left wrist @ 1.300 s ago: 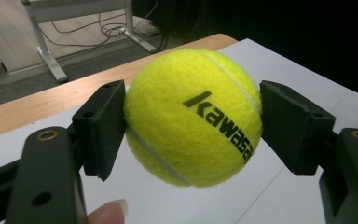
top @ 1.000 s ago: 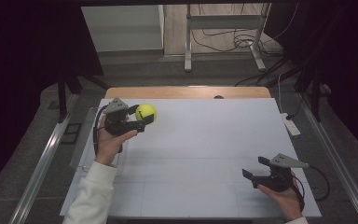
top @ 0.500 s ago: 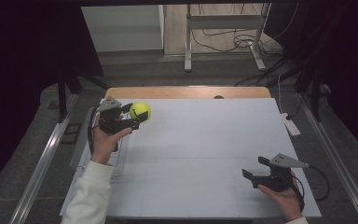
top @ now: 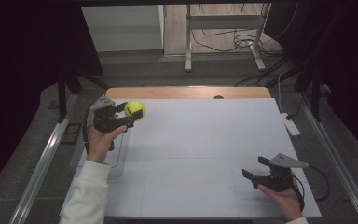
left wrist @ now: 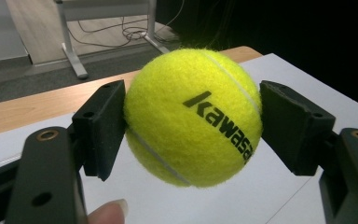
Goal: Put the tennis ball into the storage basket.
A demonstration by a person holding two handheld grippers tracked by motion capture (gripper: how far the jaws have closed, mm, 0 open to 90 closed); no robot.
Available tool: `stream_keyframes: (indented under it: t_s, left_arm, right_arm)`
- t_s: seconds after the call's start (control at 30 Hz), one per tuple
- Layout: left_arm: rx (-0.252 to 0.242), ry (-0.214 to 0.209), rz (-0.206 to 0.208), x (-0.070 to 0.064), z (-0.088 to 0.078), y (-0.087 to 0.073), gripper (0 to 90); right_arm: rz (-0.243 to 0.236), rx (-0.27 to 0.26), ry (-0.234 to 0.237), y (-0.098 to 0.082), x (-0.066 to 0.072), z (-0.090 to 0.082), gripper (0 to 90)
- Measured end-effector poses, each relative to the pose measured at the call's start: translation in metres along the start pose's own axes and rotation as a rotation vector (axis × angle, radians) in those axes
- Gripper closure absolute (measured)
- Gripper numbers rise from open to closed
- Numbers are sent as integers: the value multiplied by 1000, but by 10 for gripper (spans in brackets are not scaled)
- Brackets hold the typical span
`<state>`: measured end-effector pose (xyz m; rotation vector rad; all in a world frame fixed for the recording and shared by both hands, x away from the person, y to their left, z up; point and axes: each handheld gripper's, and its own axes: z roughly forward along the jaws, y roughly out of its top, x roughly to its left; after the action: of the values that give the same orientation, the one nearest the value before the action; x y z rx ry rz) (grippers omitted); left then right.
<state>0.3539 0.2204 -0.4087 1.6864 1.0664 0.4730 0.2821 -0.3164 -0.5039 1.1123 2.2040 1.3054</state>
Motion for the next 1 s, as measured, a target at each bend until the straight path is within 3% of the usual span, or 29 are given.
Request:
stream_keyframes:
  t_s: [0.23,0.6,1.0]
  left_arm:
    - [5,47,2,5,-2,-1,270]
    - [8,59,-20,15,-3,-4,270]
    - [-15,97,-61,34,-11,-6,270]
  right_arm:
    - [-1,0,0,0,0,0,120]
    - [0,1,-4,0,0,0,123]
    - [-3,1,-3,1,1,1,123]
